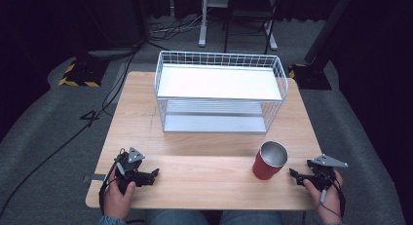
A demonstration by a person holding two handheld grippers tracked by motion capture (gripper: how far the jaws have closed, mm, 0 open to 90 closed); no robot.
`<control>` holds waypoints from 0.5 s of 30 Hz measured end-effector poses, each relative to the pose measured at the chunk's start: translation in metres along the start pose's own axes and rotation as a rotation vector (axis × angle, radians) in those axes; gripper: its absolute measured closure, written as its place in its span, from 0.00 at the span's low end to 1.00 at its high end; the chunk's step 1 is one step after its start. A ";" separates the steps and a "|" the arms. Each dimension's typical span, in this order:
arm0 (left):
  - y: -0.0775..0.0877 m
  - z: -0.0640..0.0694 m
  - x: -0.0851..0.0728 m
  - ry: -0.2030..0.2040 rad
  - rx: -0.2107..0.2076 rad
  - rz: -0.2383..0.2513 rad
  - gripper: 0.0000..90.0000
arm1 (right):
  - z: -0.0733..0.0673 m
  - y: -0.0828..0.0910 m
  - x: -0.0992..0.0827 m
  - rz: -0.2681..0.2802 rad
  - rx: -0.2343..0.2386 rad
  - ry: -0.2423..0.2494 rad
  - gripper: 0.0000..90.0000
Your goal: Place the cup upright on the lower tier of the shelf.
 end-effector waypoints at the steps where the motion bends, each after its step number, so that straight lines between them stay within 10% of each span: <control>1: 0.000 0.000 0.000 0.001 0.001 0.000 0.00 | 0.000 0.000 0.000 0.000 0.000 0.001 0.16; 15: -0.001 0.000 0.001 0.013 0.003 0.002 0.00 | 0.002 0.001 -0.001 -0.003 0.003 -0.001 0.16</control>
Point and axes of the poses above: each handheld gripper's, and its own axes: y roughly backward along the jaws, x roughly out of its top, z roughly to its right, the point moved 5 cm from there along -y, roughly forward along the jaws, and after that the axes turned 7 degrees about y, right-handed, at the moved point
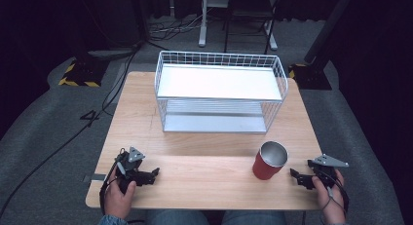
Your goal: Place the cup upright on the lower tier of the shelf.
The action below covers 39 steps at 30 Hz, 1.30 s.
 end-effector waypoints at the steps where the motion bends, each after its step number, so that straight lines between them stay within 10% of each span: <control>1: 0.000 0.000 0.000 -0.001 0.001 0.000 0.00 | 0.000 0.000 0.000 0.000 -0.007 -0.005 0.16; 13: 0.000 0.000 0.000 0.004 0.001 0.002 0.00 | -0.004 0.006 -0.001 -0.002 0.051 -0.022 0.18; 29: -0.006 -0.001 0.007 0.029 0.028 0.004 0.00 | -0.033 0.036 0.007 0.180 0.130 -0.061 0.18; 39: -0.006 -0.001 0.007 0.029 0.030 0.005 0.00 | -0.054 0.048 0.014 0.260 0.178 -0.002 0.18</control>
Point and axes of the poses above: each handheld gripper's, and its own axes: y roughly backward along the jaws, x roughly out of its top, z roughly to its right, the point moved 5 cm from there along -y, roughly forward along the jaws, and after that the axes turned 7 degrees about y, right-handed, at the moved point
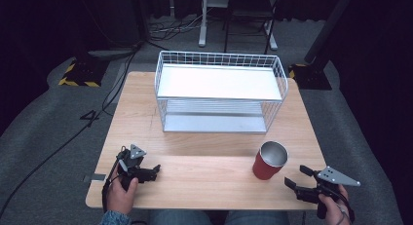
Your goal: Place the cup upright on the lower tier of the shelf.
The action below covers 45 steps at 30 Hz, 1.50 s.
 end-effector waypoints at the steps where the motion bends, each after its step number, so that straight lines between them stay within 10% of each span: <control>1: 0.000 0.000 0.000 0.002 0.001 -0.001 0.00 | -0.002 0.000 0.001 0.016 0.003 0.016 0.18; 13: 0.000 0.000 0.000 0.002 0.001 -0.001 0.00 | -0.025 -0.019 0.004 0.092 0.027 0.096 0.18; 45: 0.000 0.000 0.000 0.002 0.002 0.000 0.00 | -0.033 -0.074 0.018 0.033 0.073 0.104 0.15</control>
Point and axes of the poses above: each handheld gripper's, and its own axes: y roughly backward along the jaws, x roughly out of its top, z roughly to its right, the point moved 5 cm from there along -y, roughly forward along the jaws, and after that the axes turned 7 degrees about y, right-handed, at the moved point
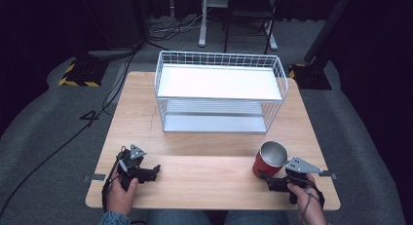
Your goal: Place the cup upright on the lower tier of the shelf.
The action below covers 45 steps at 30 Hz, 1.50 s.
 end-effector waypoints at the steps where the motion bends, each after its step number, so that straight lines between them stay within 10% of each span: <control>1: 0.000 0.000 0.000 -0.001 0.000 0.000 0.00 | 0.000 -0.002 -0.001 -0.003 0.000 -0.006 0.15; 17: 0.000 0.000 0.000 0.000 0.000 0.000 0.00 | 0.004 -0.012 -0.001 -0.085 0.020 0.038 0.17; 24: 0.000 0.000 0.000 0.001 0.000 0.000 0.00 | 0.004 -0.012 0.001 -0.046 0.028 -0.041 0.15; 45: 0.000 0.000 0.000 0.000 0.000 0.000 0.00 | 0.002 -0.011 0.006 0.039 0.006 0.015 0.18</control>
Point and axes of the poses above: each handheld gripper's, and its own axes: y roughly backward along the jaws, x roughly out of its top, z roughly to its right, the point moved 5 cm from there along -y, roughly forward along the jaws, and after that the axes turned 7 degrees about y, right-handed, at the moved point
